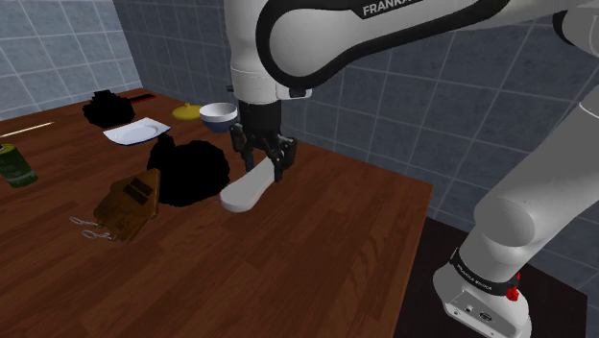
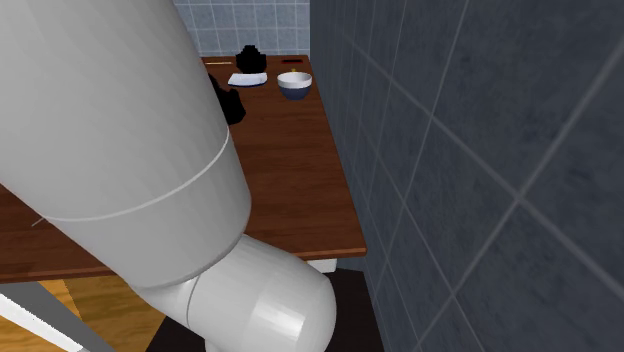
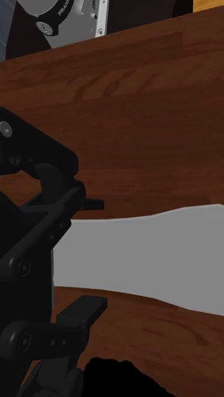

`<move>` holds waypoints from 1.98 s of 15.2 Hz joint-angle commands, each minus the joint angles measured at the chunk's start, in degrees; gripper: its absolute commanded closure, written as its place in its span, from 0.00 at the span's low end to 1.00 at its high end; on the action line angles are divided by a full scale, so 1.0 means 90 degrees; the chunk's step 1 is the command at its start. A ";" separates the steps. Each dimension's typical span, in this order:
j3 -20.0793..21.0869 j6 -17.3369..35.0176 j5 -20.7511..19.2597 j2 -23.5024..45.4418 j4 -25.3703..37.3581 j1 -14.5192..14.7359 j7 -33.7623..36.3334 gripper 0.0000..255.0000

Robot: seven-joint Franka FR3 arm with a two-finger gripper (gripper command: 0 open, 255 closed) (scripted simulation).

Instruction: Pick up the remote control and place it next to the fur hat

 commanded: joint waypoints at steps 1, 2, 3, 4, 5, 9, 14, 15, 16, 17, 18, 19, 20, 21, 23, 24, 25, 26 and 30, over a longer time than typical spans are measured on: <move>0.0016 0.0155 -0.0016 0.0025 -0.0132 0.0002 0.0010 1.00; 0.0028 0.0241 -0.0032 0.0048 -0.0202 0.0004 0.0022 1.00; 0.0041 0.0326 -0.0049 0.0073 -0.0272 0.0005 0.0036 1.00; 0.0054 0.0412 -0.0069 0.0100 -0.0339 0.0006 0.0051 1.00; 0.0068 0.0498 -0.0091 0.0130 -0.0406 0.0006 0.0067 1.00; 0.0124 0.0841 -0.0202 0.0272 -0.0658 0.0008 0.0151 1.00; 0.0191 0.1269 -0.0401 0.0503 -0.0942 0.0013 0.0300 1.00; 0.0202 0.1354 -0.0450 0.0557 -0.0995 0.0015 0.0336 1.00; 0.0212 0.1438 -0.0502 0.0613 -0.1046 0.0017 0.0374 1.00; 0.0223 0.1523 -0.0558 0.0671 -0.1096 0.0020 0.0414 1.00; 0.0231 0.1606 -0.0617 0.0732 -0.1144 0.0024 0.0457 1.00; 0.0237 0.1690 -0.0679 0.0795 -0.1191 0.0029 0.0502 1.00; 0.0242 0.1773 -0.0745 0.0861 -0.1236 0.0035 0.0550 1.00; 0.0245 0.1855 -0.0814 0.0929 -0.1280 0.0043 0.0600 1.00; 0.0243 0.2017 -0.0963 0.1070 -0.1363 0.0062 0.0706 1.00; 0.0238 0.2097 -0.1042 0.1144 -0.1403 0.0075 0.0763 1.00; 0.0231 0.2176 -0.1124 0.1219 -0.1440 0.0090 0.0821 1.00; 0.0220 0.2254 -0.1210 0.1296 -0.1476 0.0106 0.0882 1.00; 0.0149 0.2532 -0.1544 0.1589 -0.1595 0.0189 0.1117 1.00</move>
